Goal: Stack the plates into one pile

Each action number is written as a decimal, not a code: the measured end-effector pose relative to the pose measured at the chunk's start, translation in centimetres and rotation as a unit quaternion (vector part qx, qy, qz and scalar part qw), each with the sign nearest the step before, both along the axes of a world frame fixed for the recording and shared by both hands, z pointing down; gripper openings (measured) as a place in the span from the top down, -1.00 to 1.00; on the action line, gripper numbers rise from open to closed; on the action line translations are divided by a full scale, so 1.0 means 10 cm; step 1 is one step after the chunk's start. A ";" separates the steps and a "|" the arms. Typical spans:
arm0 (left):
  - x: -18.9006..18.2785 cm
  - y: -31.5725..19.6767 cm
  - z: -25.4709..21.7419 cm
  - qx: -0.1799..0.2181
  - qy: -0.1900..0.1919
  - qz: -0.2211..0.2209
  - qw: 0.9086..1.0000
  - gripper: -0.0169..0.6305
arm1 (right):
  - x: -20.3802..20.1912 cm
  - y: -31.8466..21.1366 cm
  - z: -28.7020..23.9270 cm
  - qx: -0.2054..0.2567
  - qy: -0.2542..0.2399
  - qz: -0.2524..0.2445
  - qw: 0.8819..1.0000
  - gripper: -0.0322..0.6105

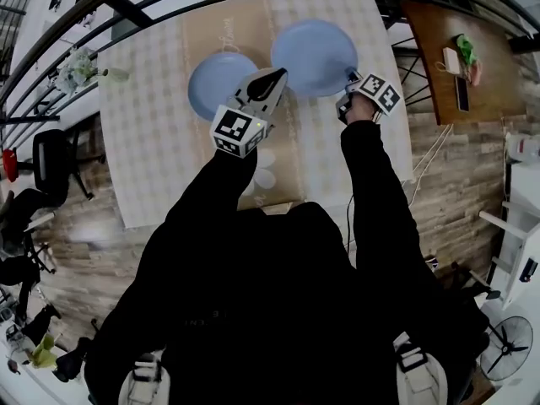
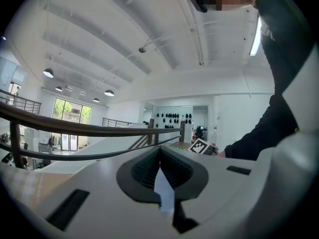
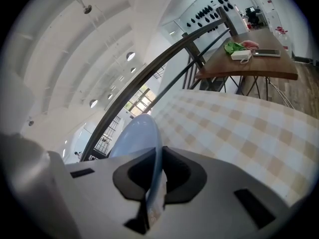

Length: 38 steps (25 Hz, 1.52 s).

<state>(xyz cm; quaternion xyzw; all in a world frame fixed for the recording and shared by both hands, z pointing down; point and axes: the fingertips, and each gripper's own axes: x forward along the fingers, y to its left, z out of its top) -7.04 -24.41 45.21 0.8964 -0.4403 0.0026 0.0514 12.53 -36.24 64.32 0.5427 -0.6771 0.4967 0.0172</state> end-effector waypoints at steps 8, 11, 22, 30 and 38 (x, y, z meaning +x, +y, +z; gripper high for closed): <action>-0.59 0.23 -0.24 0.025 0.000 -0.063 0.998 0.89 | -0.58 0.13 -0.14 0.000 0.001 -0.061 0.998 0.83; -0.84 0.31 -0.28 0.031 -0.005 -0.085 0.996 0.89 | -0.88 0.17 -0.16 0.001 -0.010 -0.080 0.997 0.83; -1.62 0.61 -0.11 0.016 -0.018 -0.152 0.988 0.89 | -1.77 0.36 0.10 -0.020 -0.003 -0.144 0.989 0.82; -2.02 0.82 0.03 0.002 -0.018 -0.172 0.985 0.89 | -2.30 0.54 0.36 -0.039 0.015 -0.176 0.984 0.80; -2.30 0.98 0.14 -0.011 -0.014 -0.181 0.983 0.89 | -2.59 0.67 0.60 -0.058 0.027 -0.181 0.981 0.78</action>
